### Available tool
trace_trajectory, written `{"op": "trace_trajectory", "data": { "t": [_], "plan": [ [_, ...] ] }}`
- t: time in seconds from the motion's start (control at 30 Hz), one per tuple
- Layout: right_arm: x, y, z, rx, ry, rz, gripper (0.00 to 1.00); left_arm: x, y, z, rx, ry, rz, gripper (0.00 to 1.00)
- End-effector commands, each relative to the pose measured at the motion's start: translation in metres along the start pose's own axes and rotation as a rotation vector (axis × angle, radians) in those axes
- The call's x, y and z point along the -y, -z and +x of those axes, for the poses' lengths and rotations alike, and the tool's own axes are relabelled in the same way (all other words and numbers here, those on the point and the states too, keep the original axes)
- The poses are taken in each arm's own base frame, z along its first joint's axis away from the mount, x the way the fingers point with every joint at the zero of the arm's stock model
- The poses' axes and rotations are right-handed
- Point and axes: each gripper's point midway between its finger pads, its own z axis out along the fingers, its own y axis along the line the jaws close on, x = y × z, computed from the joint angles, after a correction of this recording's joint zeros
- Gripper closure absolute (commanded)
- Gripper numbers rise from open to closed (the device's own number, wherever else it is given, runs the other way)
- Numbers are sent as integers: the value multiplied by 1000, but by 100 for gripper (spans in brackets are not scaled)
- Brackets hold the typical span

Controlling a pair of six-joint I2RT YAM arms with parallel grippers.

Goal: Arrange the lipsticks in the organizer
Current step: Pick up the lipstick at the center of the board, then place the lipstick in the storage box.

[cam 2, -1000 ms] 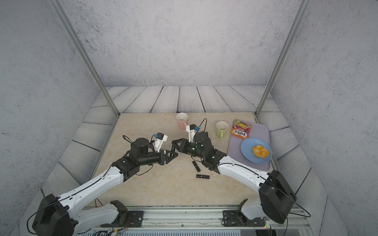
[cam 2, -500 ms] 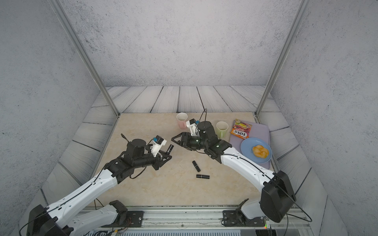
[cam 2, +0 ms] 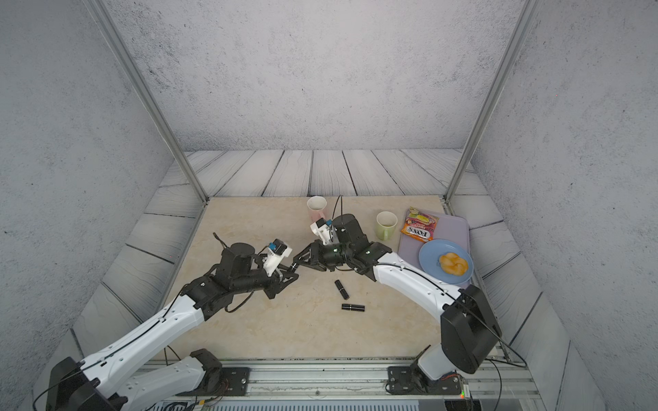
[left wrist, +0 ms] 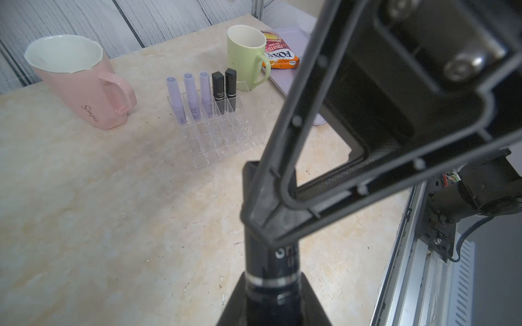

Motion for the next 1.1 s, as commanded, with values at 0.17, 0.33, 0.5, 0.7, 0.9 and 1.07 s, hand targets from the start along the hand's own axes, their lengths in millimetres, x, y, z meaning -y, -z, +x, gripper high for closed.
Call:
{"op": "trace_trajectory", "data": {
  "t": [0.17,0.33,0.5,0.7,0.9,1.07],
  "plan": [
    [-8,-4,-1,-25,-8,-41,83,-7,5,-7,13,-24,-53,89],
    [3,12,-31,111,-20,-3,88,-21,15,-16,41,67,-155,31],
    [41,55,-79,355,-17,167,92,-34,25,-24,78,128,-224,8],
    [115,171,-106,775,169,831,94,-103,32,10,-42,367,-497,5],
    [142,206,-128,882,305,1150,94,-127,23,45,-113,526,-521,8],
    [165,191,-145,861,321,1217,95,-129,22,54,-122,530,-531,8]
  ]
}}
